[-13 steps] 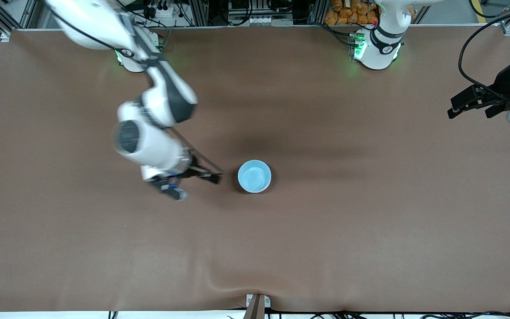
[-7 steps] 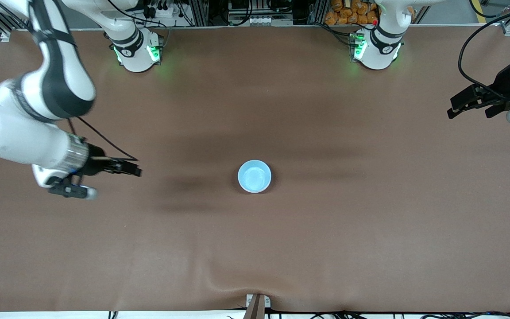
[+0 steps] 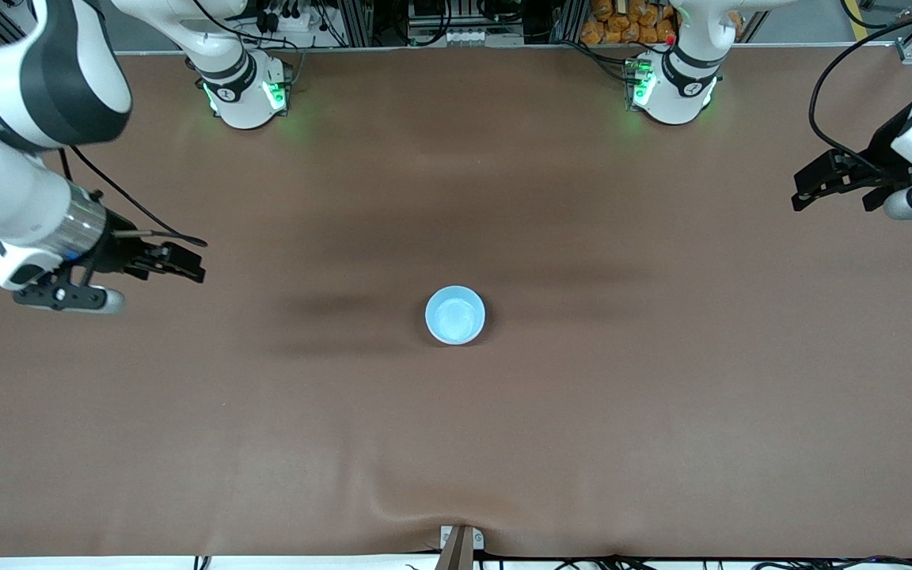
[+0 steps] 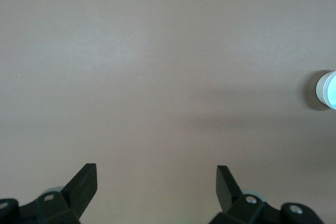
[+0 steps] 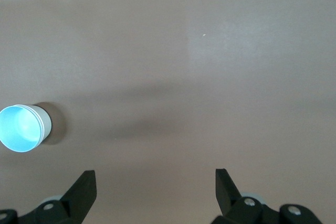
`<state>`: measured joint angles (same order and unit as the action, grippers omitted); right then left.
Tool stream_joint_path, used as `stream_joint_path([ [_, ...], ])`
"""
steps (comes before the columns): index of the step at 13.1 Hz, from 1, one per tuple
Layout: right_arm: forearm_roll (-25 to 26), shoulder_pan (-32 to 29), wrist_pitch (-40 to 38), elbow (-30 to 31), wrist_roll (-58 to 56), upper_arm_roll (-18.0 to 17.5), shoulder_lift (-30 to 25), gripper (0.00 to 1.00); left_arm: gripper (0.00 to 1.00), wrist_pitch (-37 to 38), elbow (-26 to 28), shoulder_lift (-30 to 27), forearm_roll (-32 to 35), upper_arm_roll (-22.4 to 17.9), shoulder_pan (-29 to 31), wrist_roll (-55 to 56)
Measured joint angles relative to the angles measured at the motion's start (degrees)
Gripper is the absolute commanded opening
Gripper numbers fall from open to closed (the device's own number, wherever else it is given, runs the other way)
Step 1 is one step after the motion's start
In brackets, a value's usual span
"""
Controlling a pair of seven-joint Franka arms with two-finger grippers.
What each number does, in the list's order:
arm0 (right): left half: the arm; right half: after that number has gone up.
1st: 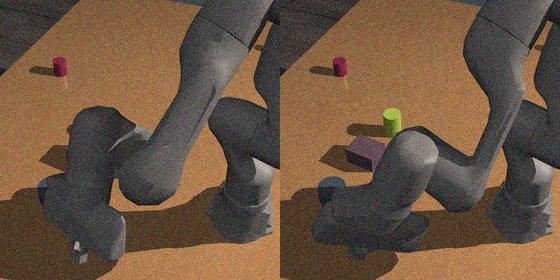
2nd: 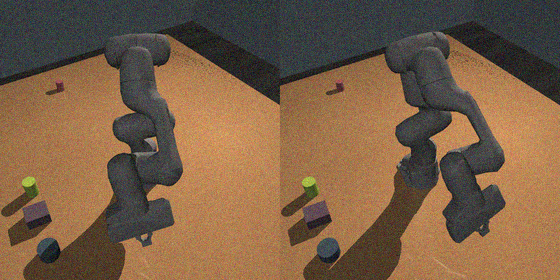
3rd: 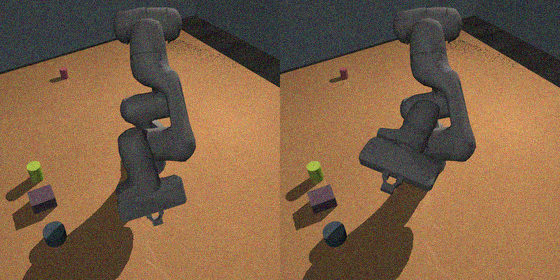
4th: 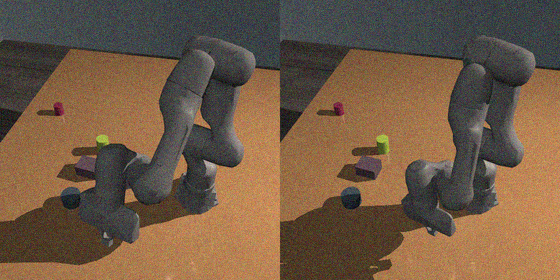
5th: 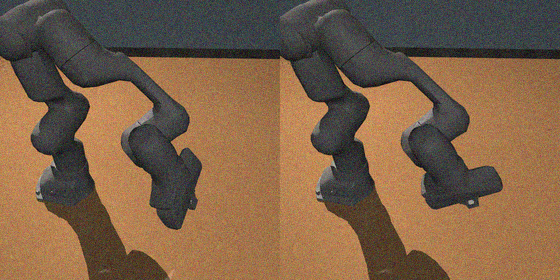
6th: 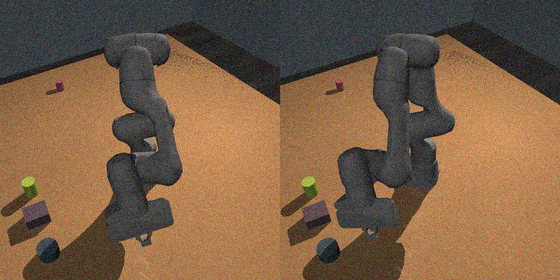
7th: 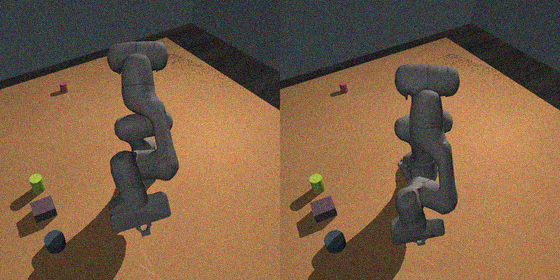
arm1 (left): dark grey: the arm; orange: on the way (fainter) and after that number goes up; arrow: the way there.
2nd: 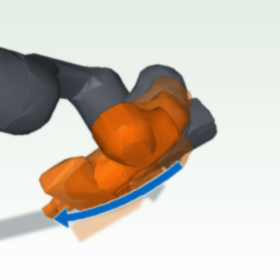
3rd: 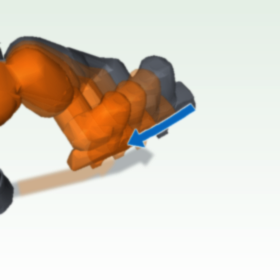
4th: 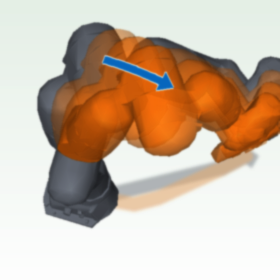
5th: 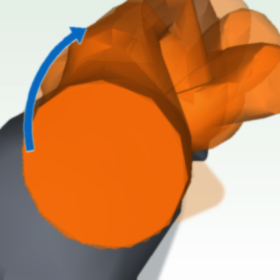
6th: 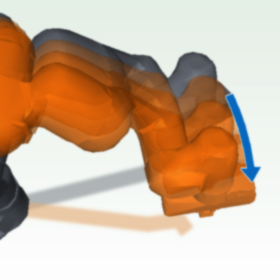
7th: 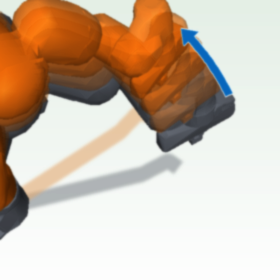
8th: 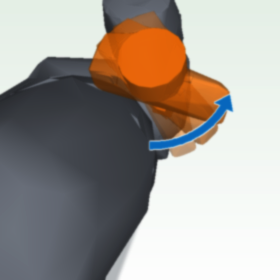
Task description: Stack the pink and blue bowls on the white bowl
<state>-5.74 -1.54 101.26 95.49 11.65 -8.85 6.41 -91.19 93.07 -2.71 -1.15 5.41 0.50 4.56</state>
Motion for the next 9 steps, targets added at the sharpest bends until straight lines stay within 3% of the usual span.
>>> stream_joint_path([
  [1,0.33,-0.37,-2.04,-0.06,-1.46,0.92,-1.19,1.00,1.00,0.00,-0.10,0.00,0.02,0.10,0.00,0.00],
  [3,0.44,-0.33,-7.39,-1.88,-6.69,5.98,-2.97,1.00,1.00,0.02,-0.14,0.01,0.03,0.12,0.01,0.00],
  [5,0.43,-0.77,-15.35,-6.91,-11.62,10.57,-3.81,1.00,1.00,0.03,-0.17,0.01,0.03,0.13,0.01,0.00],
  [9,0.43,-0.98,-21.30,-10.37,-12.31,11.50,-5.84,1.00,1.00,0.05,-0.19,0.01,0.03,0.11,0.03,0.00],
])
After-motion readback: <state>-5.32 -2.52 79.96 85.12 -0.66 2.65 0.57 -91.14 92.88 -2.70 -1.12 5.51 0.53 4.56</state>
